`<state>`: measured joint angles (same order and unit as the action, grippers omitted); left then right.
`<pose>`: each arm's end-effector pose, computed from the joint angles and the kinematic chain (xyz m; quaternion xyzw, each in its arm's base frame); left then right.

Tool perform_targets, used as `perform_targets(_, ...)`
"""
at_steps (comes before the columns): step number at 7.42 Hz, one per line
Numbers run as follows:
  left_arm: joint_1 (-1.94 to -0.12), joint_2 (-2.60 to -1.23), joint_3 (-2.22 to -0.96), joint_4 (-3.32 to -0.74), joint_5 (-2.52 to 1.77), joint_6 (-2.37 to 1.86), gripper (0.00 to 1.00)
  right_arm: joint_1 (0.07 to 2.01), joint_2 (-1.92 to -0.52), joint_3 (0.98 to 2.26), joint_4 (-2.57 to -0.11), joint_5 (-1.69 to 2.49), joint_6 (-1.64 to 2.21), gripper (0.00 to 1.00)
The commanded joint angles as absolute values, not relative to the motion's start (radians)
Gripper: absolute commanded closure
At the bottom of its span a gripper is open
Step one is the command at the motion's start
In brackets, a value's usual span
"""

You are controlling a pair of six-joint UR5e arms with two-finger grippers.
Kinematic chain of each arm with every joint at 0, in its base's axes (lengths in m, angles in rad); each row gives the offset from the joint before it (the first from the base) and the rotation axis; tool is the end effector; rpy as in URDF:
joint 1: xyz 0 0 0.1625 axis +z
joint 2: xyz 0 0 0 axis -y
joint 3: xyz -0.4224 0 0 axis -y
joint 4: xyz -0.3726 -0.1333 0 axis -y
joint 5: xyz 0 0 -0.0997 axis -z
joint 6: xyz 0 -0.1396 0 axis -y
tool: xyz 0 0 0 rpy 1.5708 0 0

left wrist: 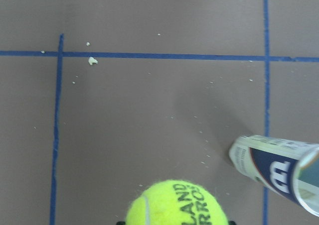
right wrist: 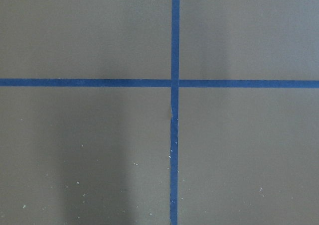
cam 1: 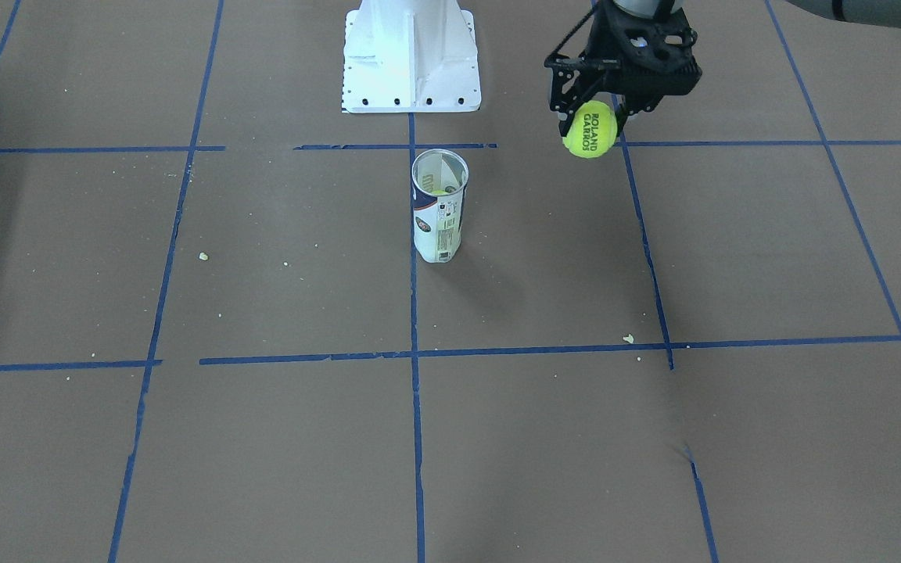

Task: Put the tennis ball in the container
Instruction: 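Lift the ball with the left gripper and carry it above the clear cup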

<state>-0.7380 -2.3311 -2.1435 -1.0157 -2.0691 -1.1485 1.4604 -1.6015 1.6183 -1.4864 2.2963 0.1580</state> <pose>0.3517 -0.4098 0.1239 0.0106 0.4324 -0.0486 0.9003 -0.0113 -0.4709 0.6723 -0.0006 -0.3575 0.0043 0.9339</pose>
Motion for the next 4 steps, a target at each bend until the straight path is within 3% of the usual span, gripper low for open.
perform_targets(1,-0.688,-2.521,-1.934,-1.012,-2.077,-1.216,1.0,1.46,-1.601,1.618,-1.486,2.296,0.158,0.0)
perform_targets(4,-0.623,-2.533,-1.818,-1.124,-2.063,-1.252,1.0,1.459,-1.601,1.618,-1.486,2.296,0.158,0.0)
